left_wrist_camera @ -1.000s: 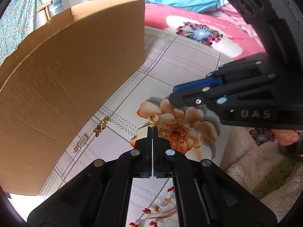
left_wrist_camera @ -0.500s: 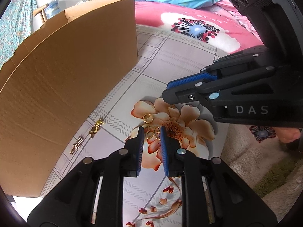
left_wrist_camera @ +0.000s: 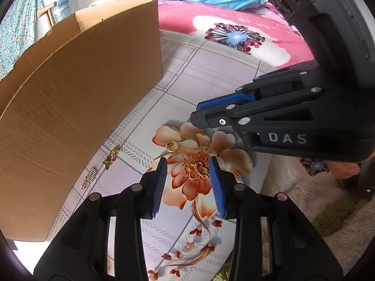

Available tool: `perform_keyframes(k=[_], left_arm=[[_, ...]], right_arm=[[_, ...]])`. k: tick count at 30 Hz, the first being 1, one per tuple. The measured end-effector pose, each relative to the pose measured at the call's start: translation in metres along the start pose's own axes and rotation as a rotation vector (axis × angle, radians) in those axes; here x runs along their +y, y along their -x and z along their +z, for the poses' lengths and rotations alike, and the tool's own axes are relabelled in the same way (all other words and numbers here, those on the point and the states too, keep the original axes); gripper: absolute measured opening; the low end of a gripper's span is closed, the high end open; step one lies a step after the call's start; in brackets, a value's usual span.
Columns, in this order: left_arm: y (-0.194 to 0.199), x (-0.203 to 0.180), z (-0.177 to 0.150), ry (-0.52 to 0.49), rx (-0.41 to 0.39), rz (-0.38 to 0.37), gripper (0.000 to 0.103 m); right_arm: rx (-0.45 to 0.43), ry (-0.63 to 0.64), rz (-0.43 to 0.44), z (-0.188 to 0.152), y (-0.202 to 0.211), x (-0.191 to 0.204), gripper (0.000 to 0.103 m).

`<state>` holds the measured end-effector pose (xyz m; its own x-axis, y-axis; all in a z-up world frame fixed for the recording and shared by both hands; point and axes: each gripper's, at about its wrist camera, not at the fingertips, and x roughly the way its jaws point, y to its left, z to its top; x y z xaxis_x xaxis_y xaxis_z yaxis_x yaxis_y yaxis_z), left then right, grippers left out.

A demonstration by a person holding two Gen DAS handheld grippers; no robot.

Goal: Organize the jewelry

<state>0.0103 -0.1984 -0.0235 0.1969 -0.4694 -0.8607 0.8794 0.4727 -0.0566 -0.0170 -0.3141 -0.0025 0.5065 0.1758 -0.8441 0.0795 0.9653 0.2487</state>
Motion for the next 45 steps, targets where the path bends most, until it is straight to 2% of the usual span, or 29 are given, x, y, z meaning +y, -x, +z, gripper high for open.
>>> perform_keyframes(k=[6, 9, 14, 16, 29, 33, 38, 42, 45], left_arm=[[-0.004, -0.01, -0.005, -0.034, 0.01, 0.029, 0.034], [-0.006, -0.013, -0.006, -0.053, 0.008, 0.054, 0.028], [-0.006, -0.012, -0.007, -0.058, -0.001, 0.051, 0.024], [-0.006, -0.013, -0.007, -0.06, -0.005, 0.044, 0.016], [0.0, -0.003, -0.011, -0.004, -0.03, 0.033, 0.016], [0.008, 0.008, -0.014, 0.035, -0.045, 0.059, 0.016], [0.015, 0.028, -0.02, 0.109, -0.054, 0.099, 0.016], [0.019, 0.038, -0.025, 0.145, -0.052, 0.119, 0.016], [0.02, 0.042, -0.028, 0.159, -0.051, 0.124, 0.016]], right_arm=[[-0.007, 0.0, 0.001, 0.0, 0.0, 0.004, 0.01], [-0.01, 0.001, 0.002, -0.001, 0.002, 0.003, 0.01], [-0.013, -0.003, 0.002, -0.001, 0.002, 0.002, 0.01], [-0.014, -0.003, 0.003, -0.001, 0.002, 0.004, 0.01], [-0.016, 0.01, 0.006, 0.0, 0.003, 0.006, 0.01], [-0.008, 0.053, 0.013, 0.003, -0.001, 0.015, 0.01], [0.015, 0.175, -0.011, 0.003, -0.012, 0.04, 0.01], [0.027, 0.248, -0.052, 0.004, -0.022, 0.056, 0.019], [0.025, 0.28, -0.085, 0.005, -0.025, 0.062, 0.019]])
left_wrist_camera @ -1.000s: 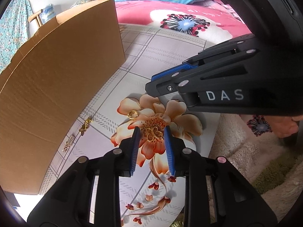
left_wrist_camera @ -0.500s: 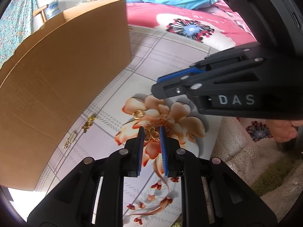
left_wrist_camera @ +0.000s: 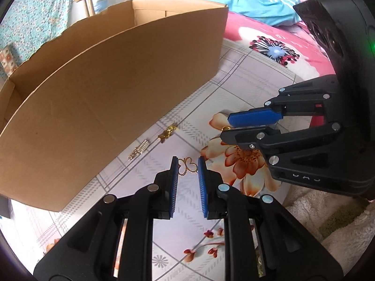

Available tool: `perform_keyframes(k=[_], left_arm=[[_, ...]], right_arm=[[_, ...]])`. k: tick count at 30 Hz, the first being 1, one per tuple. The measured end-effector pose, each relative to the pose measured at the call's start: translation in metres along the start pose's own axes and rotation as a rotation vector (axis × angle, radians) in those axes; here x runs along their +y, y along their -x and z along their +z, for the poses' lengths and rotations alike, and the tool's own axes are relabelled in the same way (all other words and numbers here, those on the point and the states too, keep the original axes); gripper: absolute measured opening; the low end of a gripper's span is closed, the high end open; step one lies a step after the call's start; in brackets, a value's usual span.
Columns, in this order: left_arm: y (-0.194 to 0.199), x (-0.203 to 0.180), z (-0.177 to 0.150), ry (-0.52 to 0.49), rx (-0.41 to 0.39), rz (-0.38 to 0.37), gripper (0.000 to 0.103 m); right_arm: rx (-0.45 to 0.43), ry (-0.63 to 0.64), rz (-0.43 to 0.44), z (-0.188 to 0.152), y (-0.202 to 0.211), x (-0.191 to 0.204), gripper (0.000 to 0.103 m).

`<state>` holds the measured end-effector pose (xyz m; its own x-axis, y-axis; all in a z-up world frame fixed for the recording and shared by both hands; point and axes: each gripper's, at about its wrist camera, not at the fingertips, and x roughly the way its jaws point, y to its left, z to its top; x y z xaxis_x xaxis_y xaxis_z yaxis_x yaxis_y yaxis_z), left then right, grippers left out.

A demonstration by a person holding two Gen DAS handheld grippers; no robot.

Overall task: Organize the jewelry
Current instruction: 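Carry the gold earrings and gold ring over the box with both tools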

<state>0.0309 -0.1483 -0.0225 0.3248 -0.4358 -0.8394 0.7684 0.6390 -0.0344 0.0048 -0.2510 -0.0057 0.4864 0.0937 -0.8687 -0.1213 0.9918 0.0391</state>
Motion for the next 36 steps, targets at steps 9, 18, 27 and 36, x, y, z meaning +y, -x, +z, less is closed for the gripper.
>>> perform_keyframes(k=[9, 18, 27, 36], left_arm=[[0.0, 0.002, -0.001, 0.006, -0.007, -0.01, 0.016], [0.004, 0.005, 0.0, 0.009, -0.02, -0.003, 0.016], [0.029, 0.007, 0.002, 0.006, -0.074, -0.025, 0.016], [0.101, 0.03, 0.043, 0.037, -0.259, -0.125, 0.016]], right_arm=[[0.019, 0.01, -0.011, 0.006, -0.005, 0.003, 0.013], [0.014, -0.022, 0.014, 0.009, -0.007, 0.0, 0.011], [-0.048, -0.047, 0.045, 0.012, 0.018, -0.002, 0.011], [-0.275, -0.049, 0.096, 0.052, 0.083, -0.008, 0.011]])
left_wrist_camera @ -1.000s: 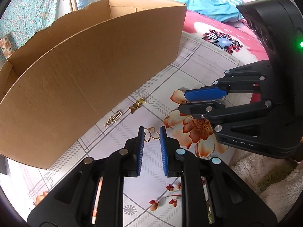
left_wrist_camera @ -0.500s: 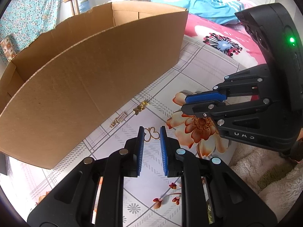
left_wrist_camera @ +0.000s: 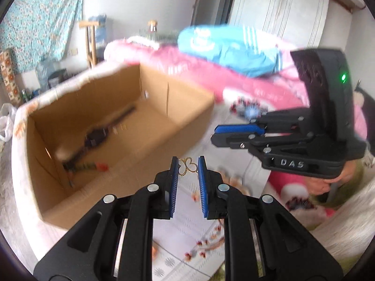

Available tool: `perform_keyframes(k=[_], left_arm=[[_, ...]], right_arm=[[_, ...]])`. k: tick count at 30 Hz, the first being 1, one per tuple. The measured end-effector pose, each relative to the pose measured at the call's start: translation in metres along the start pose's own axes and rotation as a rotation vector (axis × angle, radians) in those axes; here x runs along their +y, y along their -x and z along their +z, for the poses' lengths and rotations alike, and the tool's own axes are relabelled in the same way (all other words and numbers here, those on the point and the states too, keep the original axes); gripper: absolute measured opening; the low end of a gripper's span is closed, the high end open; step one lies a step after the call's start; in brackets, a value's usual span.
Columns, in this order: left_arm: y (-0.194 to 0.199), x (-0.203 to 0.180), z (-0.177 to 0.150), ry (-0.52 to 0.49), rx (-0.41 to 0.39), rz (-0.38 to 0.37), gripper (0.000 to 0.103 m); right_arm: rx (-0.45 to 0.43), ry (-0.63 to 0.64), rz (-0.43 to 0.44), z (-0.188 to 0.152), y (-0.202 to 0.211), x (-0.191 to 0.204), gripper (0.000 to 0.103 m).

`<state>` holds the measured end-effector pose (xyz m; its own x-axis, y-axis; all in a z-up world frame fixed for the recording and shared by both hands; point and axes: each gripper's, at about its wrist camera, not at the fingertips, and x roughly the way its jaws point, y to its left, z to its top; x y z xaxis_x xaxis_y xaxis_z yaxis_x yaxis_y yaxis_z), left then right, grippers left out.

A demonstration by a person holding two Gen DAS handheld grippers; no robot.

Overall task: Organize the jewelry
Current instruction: 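Carry the gold earrings and gold ring over the box with both tools, then open both tools to drop the earrings and ring into the box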

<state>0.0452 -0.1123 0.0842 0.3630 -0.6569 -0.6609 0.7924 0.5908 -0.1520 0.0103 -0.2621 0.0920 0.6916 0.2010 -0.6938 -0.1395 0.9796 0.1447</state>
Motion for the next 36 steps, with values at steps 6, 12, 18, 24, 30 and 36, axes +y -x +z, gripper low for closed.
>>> perform_keyframes(k=[6, 12, 18, 24, 30, 36], left_arm=[[-0.023, 0.028, 0.053, 0.02, 0.018, 0.132, 0.016], [-0.073, 0.069, 0.075, 0.127, 0.158, 0.223, 0.016], [-0.091, 0.084, 0.075, 0.18, 0.207, 0.267, 0.016], [-0.098, 0.091, 0.07, 0.203, 0.223, 0.287, 0.022], [-0.094, 0.09, 0.072, 0.202, 0.201, 0.312, 0.032], [-0.079, 0.086, 0.075, 0.205, 0.148, 0.323, 0.041]], right_arm=[[-0.068, -0.026, -0.004, 0.04, -0.018, -0.007, 0.011], [-0.009, -0.096, -0.028, 0.061, -0.059, -0.022, 0.011], [0.048, -0.136, -0.062, 0.064, -0.085, -0.031, 0.012], [0.039, -0.133, -0.083, 0.065, -0.086, -0.029, 0.02], [0.015, -0.137, -0.093, 0.065, -0.078, -0.028, 0.034], [-0.023, -0.139, -0.096, 0.065, -0.064, -0.024, 0.046]])
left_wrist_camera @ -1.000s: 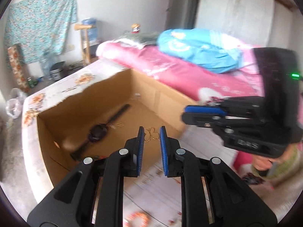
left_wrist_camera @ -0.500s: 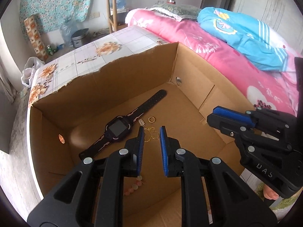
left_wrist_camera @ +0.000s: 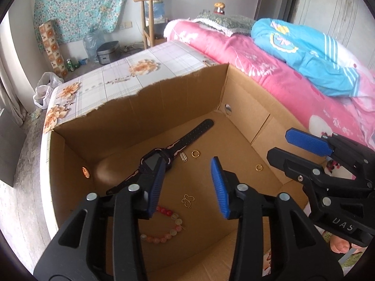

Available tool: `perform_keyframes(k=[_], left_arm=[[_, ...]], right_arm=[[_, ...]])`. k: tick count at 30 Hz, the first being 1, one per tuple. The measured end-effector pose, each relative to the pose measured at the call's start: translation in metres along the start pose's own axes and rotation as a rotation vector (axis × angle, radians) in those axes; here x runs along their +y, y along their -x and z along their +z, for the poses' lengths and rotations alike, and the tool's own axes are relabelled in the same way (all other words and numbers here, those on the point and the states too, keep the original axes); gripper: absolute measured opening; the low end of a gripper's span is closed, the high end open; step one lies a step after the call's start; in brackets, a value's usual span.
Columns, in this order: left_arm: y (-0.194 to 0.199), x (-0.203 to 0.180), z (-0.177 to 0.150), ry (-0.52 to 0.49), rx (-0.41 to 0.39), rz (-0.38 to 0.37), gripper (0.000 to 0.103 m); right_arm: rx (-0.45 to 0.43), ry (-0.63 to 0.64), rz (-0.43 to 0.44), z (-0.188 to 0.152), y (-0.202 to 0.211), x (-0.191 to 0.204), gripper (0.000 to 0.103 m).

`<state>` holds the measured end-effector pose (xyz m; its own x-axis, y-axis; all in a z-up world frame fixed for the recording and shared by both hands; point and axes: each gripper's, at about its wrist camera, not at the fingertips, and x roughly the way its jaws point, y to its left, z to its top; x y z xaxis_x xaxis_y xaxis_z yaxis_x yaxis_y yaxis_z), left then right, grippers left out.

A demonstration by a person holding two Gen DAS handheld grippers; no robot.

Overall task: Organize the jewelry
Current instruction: 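Open both tools to drop the earrings and ring into the box, then withdraw both tools from the box back over the sheet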

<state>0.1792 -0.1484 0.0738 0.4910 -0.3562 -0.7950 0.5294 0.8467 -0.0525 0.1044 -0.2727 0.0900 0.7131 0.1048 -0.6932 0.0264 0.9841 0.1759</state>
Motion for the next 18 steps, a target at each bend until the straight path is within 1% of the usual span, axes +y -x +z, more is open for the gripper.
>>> perform_keyframes(k=[3, 5, 8, 10, 12, 14, 16, 18], left_arm=[[0.012, 0.001, -0.003, 0.008, -0.027, 0.001, 0.048], [0.023, 0.002, -0.006, 0.016, -0.052, 0.003, 0.051], [0.038, 0.002, -0.012, 0.023, -0.081, 0.004, 0.059], [0.048, 0.003, -0.016, 0.025, -0.097, 0.002, 0.062], [0.058, 0.003, -0.022, 0.026, -0.112, 0.006, 0.066], [0.068, 0.001, -0.028, 0.017, -0.129, 0.005, 0.068], [0.078, -0.001, -0.034, 0.006, -0.15, 0.011, 0.073], [0.088, -0.002, -0.04, -0.001, -0.168, 0.013, 0.075]], right_arm=[[-0.017, -0.006, 0.001, 0.0, 0.008, 0.0, 0.052], [-0.028, -0.011, 0.004, 0.0, 0.014, 0.0, 0.054], [-0.048, -0.012, 0.006, -0.002, 0.024, 0.001, 0.061], [-0.058, -0.013, 0.01, -0.002, 0.029, 0.002, 0.063], [-0.07, -0.015, 0.012, -0.003, 0.035, 0.004, 0.067], [-0.08, -0.016, 0.016, -0.004, 0.041, 0.006, 0.068], [-0.093, -0.01, 0.019, -0.005, 0.047, 0.009, 0.07], [-0.105, -0.002, 0.019, -0.005, 0.052, 0.012, 0.072]])
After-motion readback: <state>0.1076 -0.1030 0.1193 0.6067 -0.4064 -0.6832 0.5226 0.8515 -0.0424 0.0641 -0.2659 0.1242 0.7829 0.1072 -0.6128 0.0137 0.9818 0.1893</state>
